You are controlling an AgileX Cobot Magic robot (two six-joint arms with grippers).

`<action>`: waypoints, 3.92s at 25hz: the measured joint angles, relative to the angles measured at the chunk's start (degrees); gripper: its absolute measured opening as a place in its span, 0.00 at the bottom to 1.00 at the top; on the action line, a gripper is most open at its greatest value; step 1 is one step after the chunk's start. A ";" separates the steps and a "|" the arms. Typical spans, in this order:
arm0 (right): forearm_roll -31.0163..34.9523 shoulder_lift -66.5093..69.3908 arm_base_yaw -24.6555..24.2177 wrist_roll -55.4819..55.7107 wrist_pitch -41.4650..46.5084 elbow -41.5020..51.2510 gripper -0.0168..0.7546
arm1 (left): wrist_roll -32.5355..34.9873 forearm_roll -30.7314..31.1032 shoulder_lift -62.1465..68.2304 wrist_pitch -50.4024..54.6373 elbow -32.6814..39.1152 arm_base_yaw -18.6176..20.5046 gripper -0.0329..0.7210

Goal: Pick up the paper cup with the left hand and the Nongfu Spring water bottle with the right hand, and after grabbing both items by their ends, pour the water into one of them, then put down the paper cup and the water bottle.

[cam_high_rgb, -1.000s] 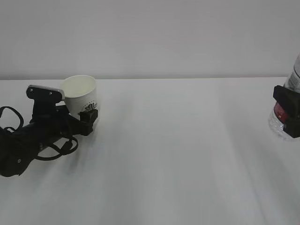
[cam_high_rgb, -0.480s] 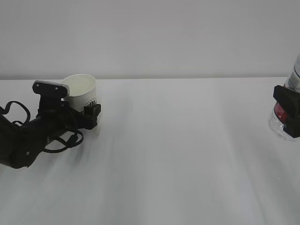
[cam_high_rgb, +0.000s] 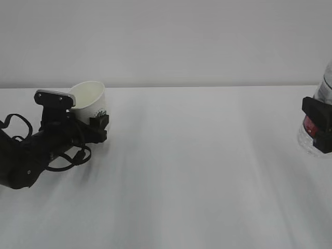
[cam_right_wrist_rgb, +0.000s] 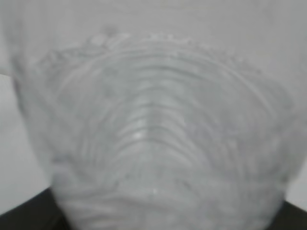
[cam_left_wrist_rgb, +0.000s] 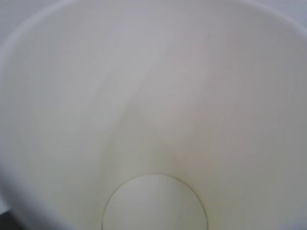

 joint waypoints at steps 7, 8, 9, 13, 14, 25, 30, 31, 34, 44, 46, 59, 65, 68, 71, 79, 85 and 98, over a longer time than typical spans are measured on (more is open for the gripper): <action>0.00 0.00 0.00 0.00 1.07 -1.60 0.62 | 0.00 2.83 -4.67 -0.57 4.44 0.00 0.73; 0.00 0.00 0.00 0.00 1.37 -1.72 0.62 | 0.00 3.06 -5.26 -0.70 5.18 0.00 0.73; 0.00 0.00 0.00 0.00 1.60 -1.72 0.62 | -0.26 3.19 -5.60 -0.82 5.92 0.00 0.73; -1.55 0.00 0.00 0.00 2.06 -1.72 0.62 | -1.32 5.05 -7.82 -1.61 8.83 0.00 0.73; -1.85 0.00 0.00 0.00 2.06 -1.72 0.62 | -1.47 5.63 -8.48 -1.76 9.43 0.00 0.72; -2.33 0.00 0.00 1.26 4.73 -1.72 0.62 | -2.46 10.98 -16.74 -2.81 15.83 0.00 0.72; -2.33 0.00 0.00 1.81 4.83 -1.72 0.62 | -4.16 14.19 -20.45 -2.92 18.06 0.00 0.72; -2.33 0.00 0.00 1.96 4.83 -1.72 0.62 | -4.73 14.92 -20.90 -2.92 18.29 0.00 0.72; -2.33 0.00 0.00 2.36 4.94 -1.72 0.62 | -5.77 18.17 -22.47 -2.92 19.32 0.00 0.72; -4.90 0.00 0.00 4.35 6.64 -1.72 0.62 | -10.58 31.73 -24.34 -3.73 20.01 0.00 0.72; -5.00 0.00 0.00 4.59 6.92 -1.72 0.62 | -11.52 34.01 -24.34 -5.35 20.01 0.00 0.72; -10.45 0.00 0.00 7.95 6.92 -1.72 0.62 | -16.28 48.12 -24.34 -7.48 20.01 0.00 0.72; -12.76 0.00 0.00 9.01 6.92 -1.72 0.62 | -17.97 52.77 -24.34 -7.48 20.01 -0.27 0.72; -13.08 0.00 0.00 9.24 6.92 -1.72 0.62 | -17.99 52.99 -24.34 -7.48 20.01 -1.84 0.72; -14.75 0.00 0.00 9.37 6.92 -1.72 0.62 | -18.09 52.99 -24.34 -7.48 20.01 -4.20 0.72; -17.65 0.00 0.00 11.00 6.92 -1.72 0.62 | -18.11 52.99 -24.34 -6.21 20.01 -8.24 0.72; -20.19 0.00 0.00 12.11 6.92 -1.72 0.62 | -18.11 52.99 -24.43 -5.68 20.01 -11.31 0.71; -23.50 0.00 0.00 14.18 6.43 -1.72 0.62 | -20.69 52.79 -24.43 1.29 12.54 -20.43 0.71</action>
